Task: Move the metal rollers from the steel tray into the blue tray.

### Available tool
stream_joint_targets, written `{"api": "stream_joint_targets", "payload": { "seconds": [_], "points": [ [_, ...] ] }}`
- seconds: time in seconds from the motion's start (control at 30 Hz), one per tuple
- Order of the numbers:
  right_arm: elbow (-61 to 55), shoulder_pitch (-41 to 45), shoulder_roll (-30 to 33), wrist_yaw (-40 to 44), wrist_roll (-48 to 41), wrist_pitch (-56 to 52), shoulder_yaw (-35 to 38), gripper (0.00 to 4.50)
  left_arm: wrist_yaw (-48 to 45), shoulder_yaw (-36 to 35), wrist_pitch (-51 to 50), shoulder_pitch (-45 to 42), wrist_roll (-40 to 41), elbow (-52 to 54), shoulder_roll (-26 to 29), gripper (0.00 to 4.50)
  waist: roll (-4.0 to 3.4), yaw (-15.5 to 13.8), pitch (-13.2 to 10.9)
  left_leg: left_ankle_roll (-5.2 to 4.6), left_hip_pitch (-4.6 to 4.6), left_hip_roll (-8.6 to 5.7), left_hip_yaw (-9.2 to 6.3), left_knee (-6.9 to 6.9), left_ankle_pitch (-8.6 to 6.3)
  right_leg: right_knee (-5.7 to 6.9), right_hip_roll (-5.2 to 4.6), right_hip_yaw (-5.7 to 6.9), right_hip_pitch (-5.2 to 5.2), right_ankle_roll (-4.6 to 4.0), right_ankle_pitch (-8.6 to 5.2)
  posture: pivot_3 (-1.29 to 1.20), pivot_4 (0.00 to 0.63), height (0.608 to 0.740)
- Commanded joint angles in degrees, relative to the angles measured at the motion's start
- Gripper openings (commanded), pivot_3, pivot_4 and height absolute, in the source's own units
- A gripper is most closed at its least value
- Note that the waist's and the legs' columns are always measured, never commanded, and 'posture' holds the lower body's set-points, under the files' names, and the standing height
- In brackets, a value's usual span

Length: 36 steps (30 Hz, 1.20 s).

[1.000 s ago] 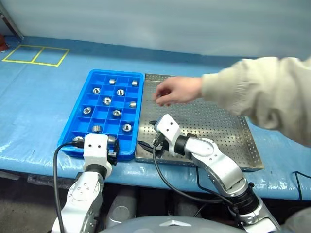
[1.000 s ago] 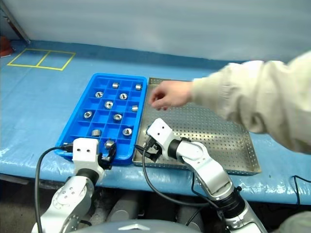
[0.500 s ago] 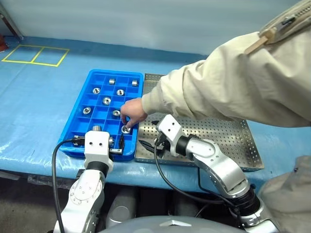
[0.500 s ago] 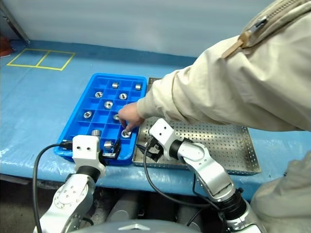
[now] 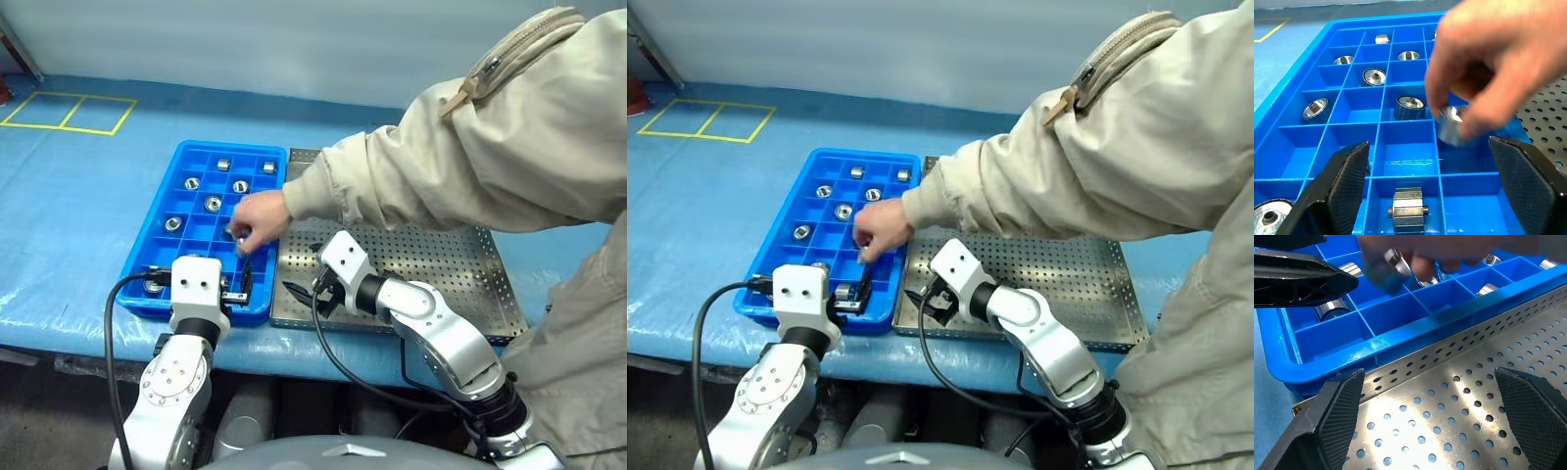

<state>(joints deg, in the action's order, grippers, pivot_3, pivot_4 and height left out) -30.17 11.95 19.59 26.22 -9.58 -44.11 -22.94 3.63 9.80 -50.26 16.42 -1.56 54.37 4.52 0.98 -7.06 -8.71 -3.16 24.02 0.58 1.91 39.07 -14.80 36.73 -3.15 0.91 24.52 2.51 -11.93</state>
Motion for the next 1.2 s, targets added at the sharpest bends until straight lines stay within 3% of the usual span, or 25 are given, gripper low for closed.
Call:
{"api": "stream_joint_targets", "payload": {
  "seconds": [0.03, 1.2],
  "points": [
    [-3.25, -0.15, -0.1, -0.26, -0.46, 0.41, 1.31, 4.5, -0.35, 0.39, 0.1, -0.74, -0.13, 0.49, 0.06, 4.24, 0.0, 0.03, 0.0, 0.0, 0.0, 0.0, 0.0, 0.0, 0.0, 0.0, 0.01, 0.0, 0.0, 0.0, 0.0, 0.25, 0.15, 0.74],
    [-5.28, -1.91, -0.17, -1.6, -0.37, -0.84, 1.63, 4.5, -0.96, 0.09, 1.17, -2.45, -0.5, -0.72, -0.02, 4.24, 0.0, 1.66, 0.0, 0.0, 0.0, 0.0, -0.01, 0.0, 0.01, 0.01, 0.03, 0.0, -0.03, -0.01, 0.0, 0.2, 0.15, 0.74]
  ]
}}
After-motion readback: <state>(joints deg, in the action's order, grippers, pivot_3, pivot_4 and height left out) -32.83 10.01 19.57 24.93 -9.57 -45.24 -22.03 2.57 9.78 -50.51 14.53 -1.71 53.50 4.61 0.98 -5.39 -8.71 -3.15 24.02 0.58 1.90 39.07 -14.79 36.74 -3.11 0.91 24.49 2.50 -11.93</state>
